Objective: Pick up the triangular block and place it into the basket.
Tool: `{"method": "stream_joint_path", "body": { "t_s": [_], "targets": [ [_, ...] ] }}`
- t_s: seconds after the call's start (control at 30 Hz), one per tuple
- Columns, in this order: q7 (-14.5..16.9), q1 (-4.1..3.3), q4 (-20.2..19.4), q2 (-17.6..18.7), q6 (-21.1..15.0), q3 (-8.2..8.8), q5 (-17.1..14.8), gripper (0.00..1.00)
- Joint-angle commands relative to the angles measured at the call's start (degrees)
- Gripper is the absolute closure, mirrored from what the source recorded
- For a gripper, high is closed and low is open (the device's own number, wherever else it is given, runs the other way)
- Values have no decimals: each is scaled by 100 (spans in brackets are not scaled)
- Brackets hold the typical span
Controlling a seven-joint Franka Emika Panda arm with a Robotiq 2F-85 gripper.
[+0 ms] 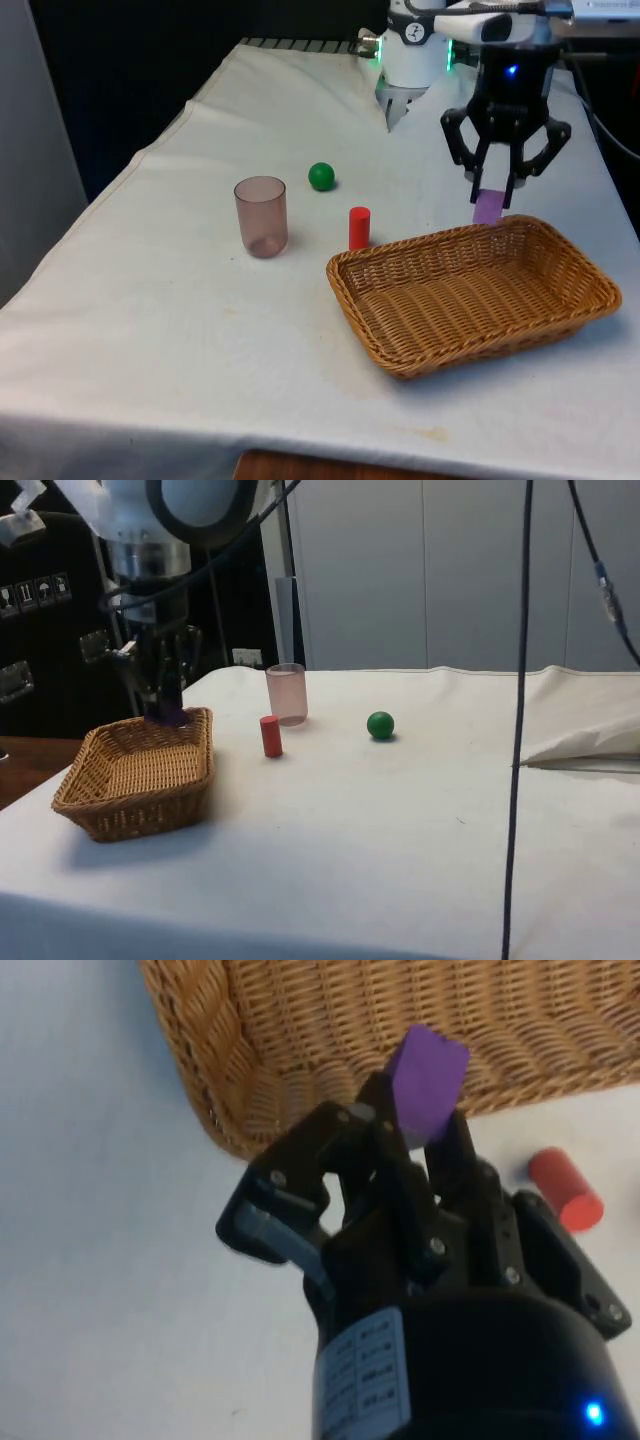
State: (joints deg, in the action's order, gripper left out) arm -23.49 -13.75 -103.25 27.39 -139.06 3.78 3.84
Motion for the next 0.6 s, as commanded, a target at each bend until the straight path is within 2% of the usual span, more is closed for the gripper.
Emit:
{"method": "stream_joint_path", "body": {
  "t_s": [0.0, 0.03, 0.2, 0.23, 0.27, 0.5, 0.53, 0.57],
  "targets": [
    [0, 0, 86, 69, 0, 6, 0, 67],
    [34, 29, 264, 212, 40, 0, -29, 67],
    [34, 46, 733, 665, -17, 46, -34, 67],
    [0, 11, 619, 539, -6, 63, 0, 67],
    [34, 46, 733, 665, -17, 46, -34, 67],
    [52, 97, 1152, 1169, -115, 115, -80, 67],
    [0, 46, 1123, 1123, -80, 160, -29, 67],
    [52, 115, 1238, 1272, -132, 126, -97, 67]
  ]
}}
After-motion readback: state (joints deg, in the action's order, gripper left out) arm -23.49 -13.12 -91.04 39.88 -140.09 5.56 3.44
